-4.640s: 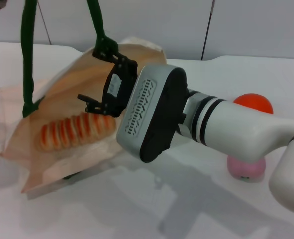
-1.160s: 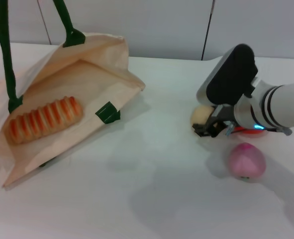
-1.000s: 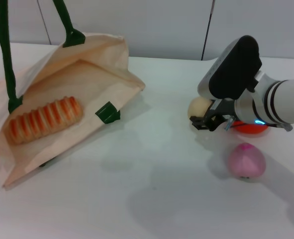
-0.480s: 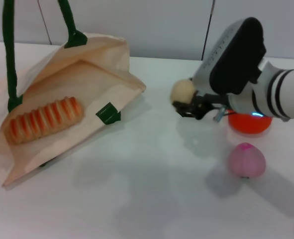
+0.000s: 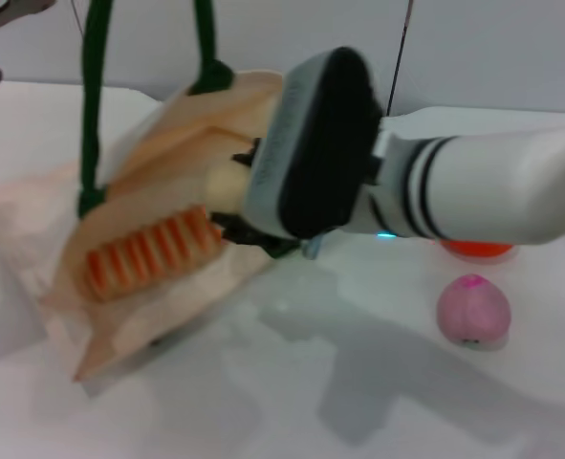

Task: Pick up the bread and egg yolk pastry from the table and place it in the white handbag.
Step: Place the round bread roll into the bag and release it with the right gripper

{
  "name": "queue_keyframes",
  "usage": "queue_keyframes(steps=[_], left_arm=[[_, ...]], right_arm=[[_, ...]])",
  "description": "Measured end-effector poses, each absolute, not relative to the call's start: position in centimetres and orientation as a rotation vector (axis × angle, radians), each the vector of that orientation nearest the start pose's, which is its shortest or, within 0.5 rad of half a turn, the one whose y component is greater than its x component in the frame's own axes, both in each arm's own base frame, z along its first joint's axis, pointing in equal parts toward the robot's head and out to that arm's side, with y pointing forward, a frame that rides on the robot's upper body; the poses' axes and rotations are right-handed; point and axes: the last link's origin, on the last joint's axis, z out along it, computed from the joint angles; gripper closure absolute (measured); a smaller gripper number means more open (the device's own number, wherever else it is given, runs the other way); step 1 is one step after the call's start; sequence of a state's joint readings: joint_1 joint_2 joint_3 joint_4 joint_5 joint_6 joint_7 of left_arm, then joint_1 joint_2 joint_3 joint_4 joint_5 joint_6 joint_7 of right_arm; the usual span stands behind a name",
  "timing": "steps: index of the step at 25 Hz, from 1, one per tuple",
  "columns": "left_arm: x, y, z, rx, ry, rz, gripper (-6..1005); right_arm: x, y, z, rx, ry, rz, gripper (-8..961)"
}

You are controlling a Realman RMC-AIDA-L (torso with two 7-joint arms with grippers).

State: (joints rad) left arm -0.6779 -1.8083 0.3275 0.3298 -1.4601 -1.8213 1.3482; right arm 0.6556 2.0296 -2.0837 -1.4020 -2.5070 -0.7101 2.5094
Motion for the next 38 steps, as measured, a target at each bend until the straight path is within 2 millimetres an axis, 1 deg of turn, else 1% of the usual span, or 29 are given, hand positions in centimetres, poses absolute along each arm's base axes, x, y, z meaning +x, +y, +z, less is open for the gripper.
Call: queue_keyframes(steps=[3, 4, 5, 8, 11, 14, 20, 26, 30, 33, 36, 38], left_arm=[[-22.3, 37.1, 12.9, -2.367, -0.983, -1.609, 871], [-22.1, 37.1, 12.7, -2.385, -0.983, -1.615, 871], [-21.8, 37.0, 12.6, -2.401, -0.982, -1.621, 870], [-21.0, 36.6, 12.3, -2.46, -0.965, -1.656, 870], [-20.6, 35.9, 12.6, -2.496, -0.938, -1.708, 870], [-20.9, 35.5, 12.9, -2.488, -0.932, -1.735, 870], [-22.1, 34.8, 13.8, -2.435, -0.94, -1.742, 870], [-23.0, 34.5, 14.6, -2.38, -0.927, -1.747, 870], [-23.6, 34.4, 15.0, -2.345, -0.93, -1.742, 870], [-24.1, 34.7, 15.2, -2.291, -0.941, -1.728, 870], [-25.2, 35.2, 15.3, -2.212, -0.973, -1.679, 870], [-26.0, 35.5, 15.4, -2.165, -0.989, -1.64, 871]], right_arm=[[5.2, 34.9, -11.8, -2.651, -0.19, -0.021, 297], [5.2, 35.8, -12.3, -2.64, -0.18, -0.016, 297], [5.2, 35.8, -12.3, -2.64, -0.18, -0.016, 298], [5.7, 37.6, -12.6, -2.6, -0.129, -0.011, 302], [6.5, 39.2, -12.6, -2.555, -0.07, -0.008, 303], [7.9, 40.4, -12.4, -2.518, -0.011, -0.014, 303], [8.6, 41.4, -11.7, -2.481, 0.088, 0.014, 302], [8.6, 41.3, -11.5, -2.473, 0.1, 0.042, 310], [8.6, 40.8, -11.7, -2.492, 0.101, 0.032, 182], [8.4, 39.7, -11.9, -2.519, 0.081, 0.041, 114], [7.8, 37.8, -12.0, -2.56, 0.032, 0.058, 59], [7.7, 36.8, -11.8, -2.584, 0.009, 0.051, 60]])
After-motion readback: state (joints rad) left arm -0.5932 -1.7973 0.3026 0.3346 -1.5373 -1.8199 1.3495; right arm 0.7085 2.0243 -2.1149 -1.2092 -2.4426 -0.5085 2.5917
